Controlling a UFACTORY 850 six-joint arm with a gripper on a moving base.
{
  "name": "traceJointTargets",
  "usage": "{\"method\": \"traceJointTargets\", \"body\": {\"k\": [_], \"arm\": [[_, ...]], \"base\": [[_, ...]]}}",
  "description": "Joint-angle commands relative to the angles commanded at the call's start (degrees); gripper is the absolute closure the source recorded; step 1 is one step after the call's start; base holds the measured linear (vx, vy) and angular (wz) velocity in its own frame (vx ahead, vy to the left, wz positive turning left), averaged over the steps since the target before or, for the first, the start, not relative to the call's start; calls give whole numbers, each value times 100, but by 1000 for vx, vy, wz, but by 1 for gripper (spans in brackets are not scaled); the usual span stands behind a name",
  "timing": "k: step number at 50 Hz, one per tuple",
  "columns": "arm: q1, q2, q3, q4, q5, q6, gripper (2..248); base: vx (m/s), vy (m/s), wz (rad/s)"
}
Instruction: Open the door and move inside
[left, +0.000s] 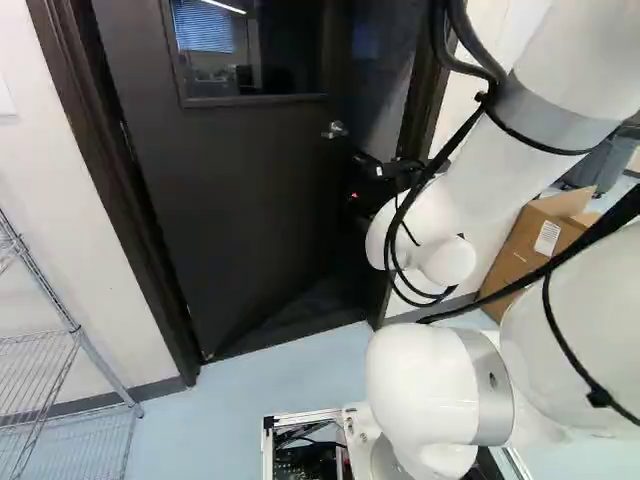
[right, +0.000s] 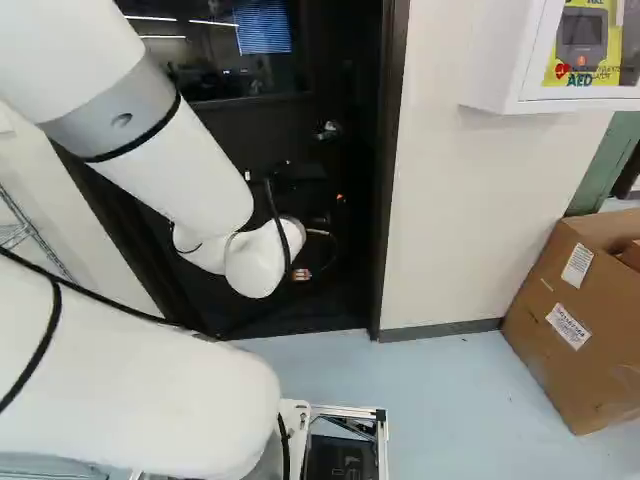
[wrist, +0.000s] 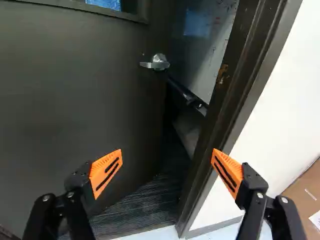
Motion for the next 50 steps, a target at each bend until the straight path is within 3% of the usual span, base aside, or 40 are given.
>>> {"method": "traceJointTargets", "body": {"k": [20, 50], "arm": [[0, 0, 0, 0, 0, 0, 3], [0, 0, 0, 0, 0, 0, 3]], "base": [[58, 52, -13], [80, 95, -68]]}}
